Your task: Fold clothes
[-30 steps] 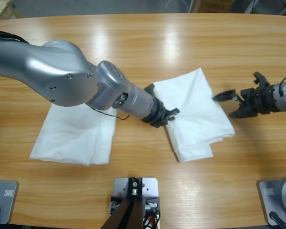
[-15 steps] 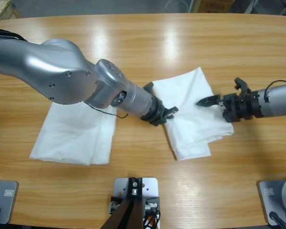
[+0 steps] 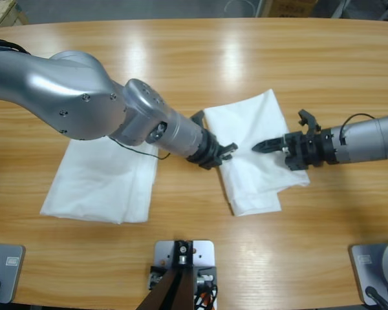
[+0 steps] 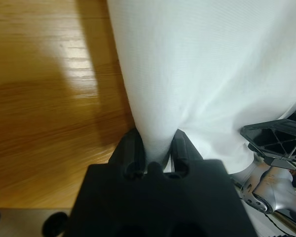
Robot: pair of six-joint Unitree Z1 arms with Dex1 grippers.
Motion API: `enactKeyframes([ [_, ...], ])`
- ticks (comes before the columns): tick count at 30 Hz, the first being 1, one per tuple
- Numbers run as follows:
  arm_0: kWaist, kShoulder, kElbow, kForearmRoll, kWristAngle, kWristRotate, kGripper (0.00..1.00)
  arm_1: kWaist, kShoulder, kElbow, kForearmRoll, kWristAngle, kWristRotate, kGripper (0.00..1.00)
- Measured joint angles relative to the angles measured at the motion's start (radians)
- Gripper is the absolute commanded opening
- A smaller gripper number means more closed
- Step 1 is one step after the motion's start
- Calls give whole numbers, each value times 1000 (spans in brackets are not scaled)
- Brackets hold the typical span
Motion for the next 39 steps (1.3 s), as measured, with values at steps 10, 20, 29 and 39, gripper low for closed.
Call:
enactKeyframes([
  [10, 1, -16, 25, 0, 0, 59, 0, 11, -21, 20, -28, -24, -20, 0],
  [20, 1, -16, 25, 0, 0, 82, 0, 18, -39, 20, -25, -25, -36, 0],
  [29, 1, -17, 24, 0, 0, 87, 0, 96, -188, -113, 206, -67, -42, 0],
  [39, 2, -28, 42, 0, 0, 94, 0, 112, -112, -113, 131, -86, -85, 0],
])
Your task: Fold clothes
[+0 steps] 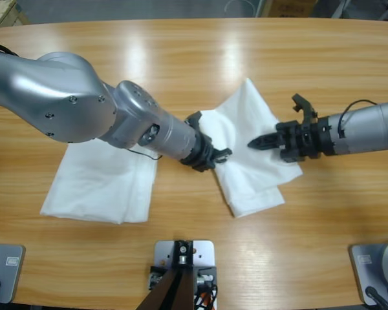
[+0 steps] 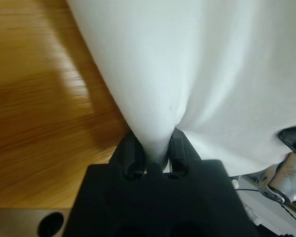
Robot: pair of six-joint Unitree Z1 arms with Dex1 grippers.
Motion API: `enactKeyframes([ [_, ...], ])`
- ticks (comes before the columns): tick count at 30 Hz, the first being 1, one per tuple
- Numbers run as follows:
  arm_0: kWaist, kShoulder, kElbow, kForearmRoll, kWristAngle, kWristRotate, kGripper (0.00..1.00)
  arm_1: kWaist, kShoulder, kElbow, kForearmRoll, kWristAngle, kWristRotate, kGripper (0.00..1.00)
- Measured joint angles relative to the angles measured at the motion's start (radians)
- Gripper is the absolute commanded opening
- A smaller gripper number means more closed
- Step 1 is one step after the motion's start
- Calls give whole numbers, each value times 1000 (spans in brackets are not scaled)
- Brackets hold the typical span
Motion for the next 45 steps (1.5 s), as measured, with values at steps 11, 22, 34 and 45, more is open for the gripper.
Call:
enactKeyframes([
  [11, 0, -1, 3, 0, 0, 11, 0, 12, -16, -2, 51, -38, -64, 0],
  [22, 1, -18, 16, 14, -6, 64, 0, 34, -26, -2, 60, -39, -85, 0],
  [34, 1, -169, -72, 300, 94, 233, 0, 191, -65, -148, 185, -47, 11, 0],
  [45, 22, -379, 24, 453, 184, 313, 0, 376, 25, -380, 267, -80, 99, 0],
])
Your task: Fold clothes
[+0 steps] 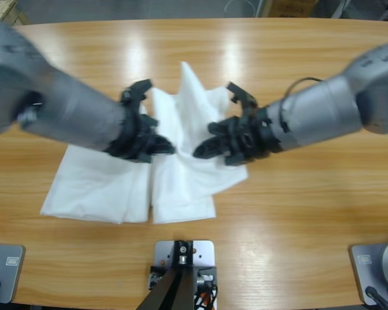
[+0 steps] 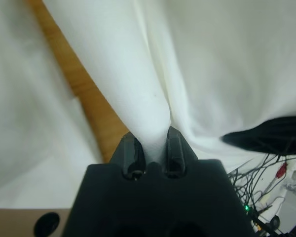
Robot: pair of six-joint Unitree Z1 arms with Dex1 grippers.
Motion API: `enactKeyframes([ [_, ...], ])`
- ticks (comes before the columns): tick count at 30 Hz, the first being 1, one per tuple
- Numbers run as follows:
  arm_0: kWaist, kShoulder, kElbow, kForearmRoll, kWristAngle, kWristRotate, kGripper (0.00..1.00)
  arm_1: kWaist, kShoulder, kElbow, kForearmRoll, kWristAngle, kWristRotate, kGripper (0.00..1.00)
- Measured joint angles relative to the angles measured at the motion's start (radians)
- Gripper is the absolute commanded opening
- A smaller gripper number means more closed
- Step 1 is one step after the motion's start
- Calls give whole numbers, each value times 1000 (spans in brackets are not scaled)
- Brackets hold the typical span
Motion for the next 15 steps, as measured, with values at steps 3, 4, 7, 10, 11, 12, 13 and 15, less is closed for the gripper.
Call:
enactKeyframes([
  [3, 32, -90, 67, 40, 1, 11, 0, 36, 48, -88, 30, 0, 15, 0],
  [4, 45, -120, 83, 60, 2, 17, 0, 43, 61, -112, 36, 0, 21, 0],
  [7, 94, -197, 101, 125, 16, 56, 0, 66, 100, -182, 59, 0, 36, 0],
  [10, 139, -259, 106, 181, 23, 96, 0, 109, 151, -262, 71, -9, 72, 0],
  [11, 149, -273, 109, 202, 27, 111, 0, 127, 170, -286, 73, -12, 83, 0],
  [12, 156, -285, 112, 224, 36, 123, 0, 142, 188, -307, 74, -14, 94, 0],
  [13, 159, -295, 117, 248, 49, 140, 0, 155, 208, -323, 74, -17, 106, 0],
  [15, 164, -313, 135, 286, 81, 198, 0, 181, 237, -349, 74, -28, 125, 0],
])
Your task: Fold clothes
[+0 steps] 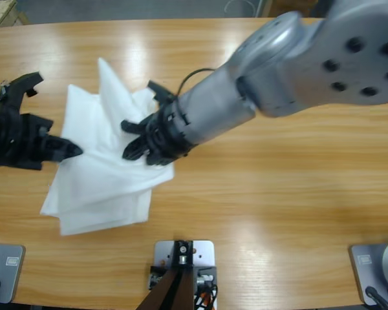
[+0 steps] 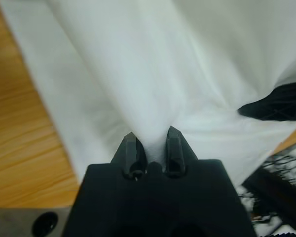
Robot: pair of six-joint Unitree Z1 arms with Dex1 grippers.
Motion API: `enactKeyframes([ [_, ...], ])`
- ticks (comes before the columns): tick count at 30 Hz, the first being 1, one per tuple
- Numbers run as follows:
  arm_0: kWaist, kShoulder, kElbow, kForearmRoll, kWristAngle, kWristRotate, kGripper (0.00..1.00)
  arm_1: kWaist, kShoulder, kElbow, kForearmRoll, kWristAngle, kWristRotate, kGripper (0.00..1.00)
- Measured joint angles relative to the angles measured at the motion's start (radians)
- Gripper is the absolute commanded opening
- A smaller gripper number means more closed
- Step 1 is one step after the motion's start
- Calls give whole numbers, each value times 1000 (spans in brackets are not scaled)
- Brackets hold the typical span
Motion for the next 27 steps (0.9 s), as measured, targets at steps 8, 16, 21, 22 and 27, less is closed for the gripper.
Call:
enactKeyframes([
  [8, 155, -75, 45, 90, 74, 282, 0, 69, 133, -212, 20, -58, 25, 0],
  [16, 210, -26, 23, 101, 80, 358, 0, 76, 197, -282, 88, -105, 66, 0],
  [21, 214, 87, -13, 100, 69, 374, 0, 78, 197, -281, 127, -169, 79, 0],
  [22, 214, 105, -15, 100, 64, 374, 0, 80, 197, -278, 130, -177, 85, 0],
  [27, 215, 187, -21, 99, 39, 389, 0, 96, 197, -258, 133, -218, 117, 0],
])
